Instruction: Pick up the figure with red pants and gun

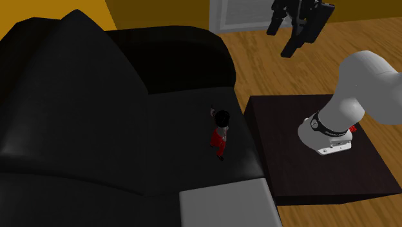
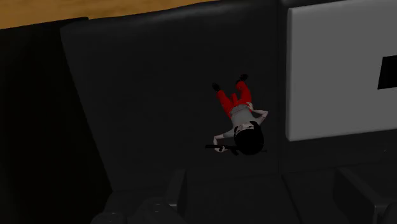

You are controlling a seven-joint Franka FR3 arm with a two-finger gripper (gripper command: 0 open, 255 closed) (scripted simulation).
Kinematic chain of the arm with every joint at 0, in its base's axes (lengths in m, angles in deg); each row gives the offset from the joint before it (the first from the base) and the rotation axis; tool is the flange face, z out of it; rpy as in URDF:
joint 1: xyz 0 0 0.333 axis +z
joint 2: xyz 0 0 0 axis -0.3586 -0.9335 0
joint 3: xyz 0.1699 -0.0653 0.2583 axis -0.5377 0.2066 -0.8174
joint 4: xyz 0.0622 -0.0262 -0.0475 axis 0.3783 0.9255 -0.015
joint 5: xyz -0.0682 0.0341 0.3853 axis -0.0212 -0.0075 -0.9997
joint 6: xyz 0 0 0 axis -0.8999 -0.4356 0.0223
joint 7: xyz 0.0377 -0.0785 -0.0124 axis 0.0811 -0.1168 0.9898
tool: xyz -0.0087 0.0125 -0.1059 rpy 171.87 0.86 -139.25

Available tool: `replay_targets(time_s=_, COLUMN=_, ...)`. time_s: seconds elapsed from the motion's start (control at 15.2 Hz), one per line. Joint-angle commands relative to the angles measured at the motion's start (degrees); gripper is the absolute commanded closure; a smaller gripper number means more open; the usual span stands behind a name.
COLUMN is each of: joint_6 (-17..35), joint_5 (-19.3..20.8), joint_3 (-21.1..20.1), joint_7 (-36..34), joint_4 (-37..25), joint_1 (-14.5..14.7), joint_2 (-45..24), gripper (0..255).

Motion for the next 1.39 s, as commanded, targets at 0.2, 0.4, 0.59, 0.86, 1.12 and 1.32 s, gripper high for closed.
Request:
replay_targets(time_s=0.2, joint_6=7.32, joint_5=-1.06, joint_3=-0.87, joint_7=-1.50, joint_4=5.83, joint_1=-0.03, joint_2=-0.06, gripper=0)
replay_targets(time_s=0.4, joint_6=14.91, joint_5=-2.19, joint_3=-1.82, joint_7=-2.93, joint_4=10.88, joint_1=0.06, joint_2=-1.13, gripper=0)
replay_targets(time_s=0.59, joint_6=22.82, joint_5=-3.42, joint_3=-2.82, joint_7=-4.27, joint_4=15.11, joint_1=0.28, joint_2=-3.31, gripper=0)
replay_targets(time_s=0.86, joint_6=33.84, joint_5=-5.21, joint_3=-4.21, joint_7=-5.92, joint_4=19.34, joint_1=0.78, joint_2=-8.09, gripper=0)
replay_targets(time_s=1.12, joint_6=44.11, joint_5=-6.95, joint_3=-5.40, joint_7=-7.21, joint_4=21.61, joint_1=1.42, joint_2=-14.24, gripper=0)
replay_targets(time_s=1.32, joint_6=46.85, joint_5=-7.35, joint_3=-5.39, joint_7=-6.81, joint_4=23.09, joint_1=1.66, joint_2=-15.51, gripper=0)
